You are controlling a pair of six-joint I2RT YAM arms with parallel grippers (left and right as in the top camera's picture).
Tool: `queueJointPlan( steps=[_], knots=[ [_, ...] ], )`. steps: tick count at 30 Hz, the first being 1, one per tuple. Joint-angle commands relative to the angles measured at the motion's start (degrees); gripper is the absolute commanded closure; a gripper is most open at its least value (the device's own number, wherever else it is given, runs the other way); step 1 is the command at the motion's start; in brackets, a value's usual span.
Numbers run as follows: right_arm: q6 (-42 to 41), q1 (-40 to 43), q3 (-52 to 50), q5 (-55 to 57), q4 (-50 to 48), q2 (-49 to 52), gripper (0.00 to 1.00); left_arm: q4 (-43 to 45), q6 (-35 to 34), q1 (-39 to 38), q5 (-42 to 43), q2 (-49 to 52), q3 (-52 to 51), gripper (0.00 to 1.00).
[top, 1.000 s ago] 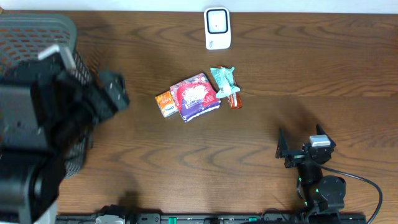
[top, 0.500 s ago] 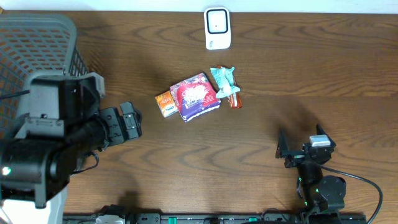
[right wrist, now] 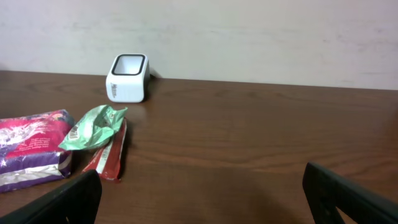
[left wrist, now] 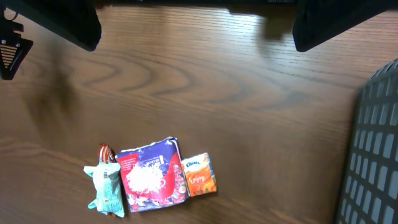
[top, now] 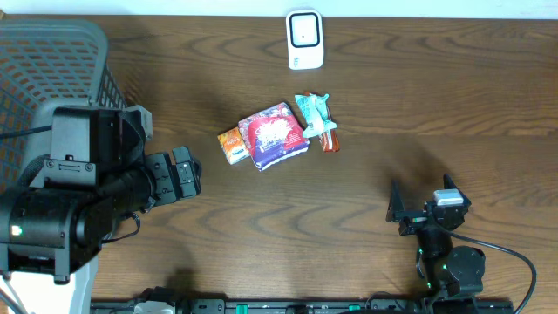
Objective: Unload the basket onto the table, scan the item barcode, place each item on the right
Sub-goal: 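Raise the right arm and reach toward the red bar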
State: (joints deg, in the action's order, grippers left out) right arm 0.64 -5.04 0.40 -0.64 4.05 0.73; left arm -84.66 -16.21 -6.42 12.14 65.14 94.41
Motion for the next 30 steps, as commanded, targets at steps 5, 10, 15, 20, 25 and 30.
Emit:
queueJointPlan(
  steps=[5, 10, 15, 20, 25, 30],
  knots=[
    [-0.39, 0.13, -0.09, -0.35, 0.24, -0.2, 0.01, -0.15, 1.18, 0.24, 0.68, 0.11, -0.24, 0.02],
    [-0.37, 0.13, -0.09, -0.35, 0.24, -0.2, 0.01, -0.15, 1.18, 0.24, 0.68, 0.11, -0.24, 0.02],
    [-0.37, 0.13, -0.09, -0.35, 0.24, -0.2, 0.01, -0.15, 1.18, 0.24, 0.68, 0.11, -0.24, 0.02],
    [-17.38, 0.11, -0.09, -17.25, -1.79, -0.2, 0.01, -0.15, 1.18, 0.24, 0.68, 0.11, -0.24, 0.02],
    [-33.94, 0.13, -0.09, -33.35, -2.56, -0.2, 0.01, -0.15, 1.18, 0.24, 0.68, 0.11, -0.24, 0.02],
    [-49.03, 0.11, -0.09, -34.1, -8.81, -0.2, 0.01, -0.15, 1.18, 0.24, 0.68, 0.11, -0.24, 0.02]
  ],
)
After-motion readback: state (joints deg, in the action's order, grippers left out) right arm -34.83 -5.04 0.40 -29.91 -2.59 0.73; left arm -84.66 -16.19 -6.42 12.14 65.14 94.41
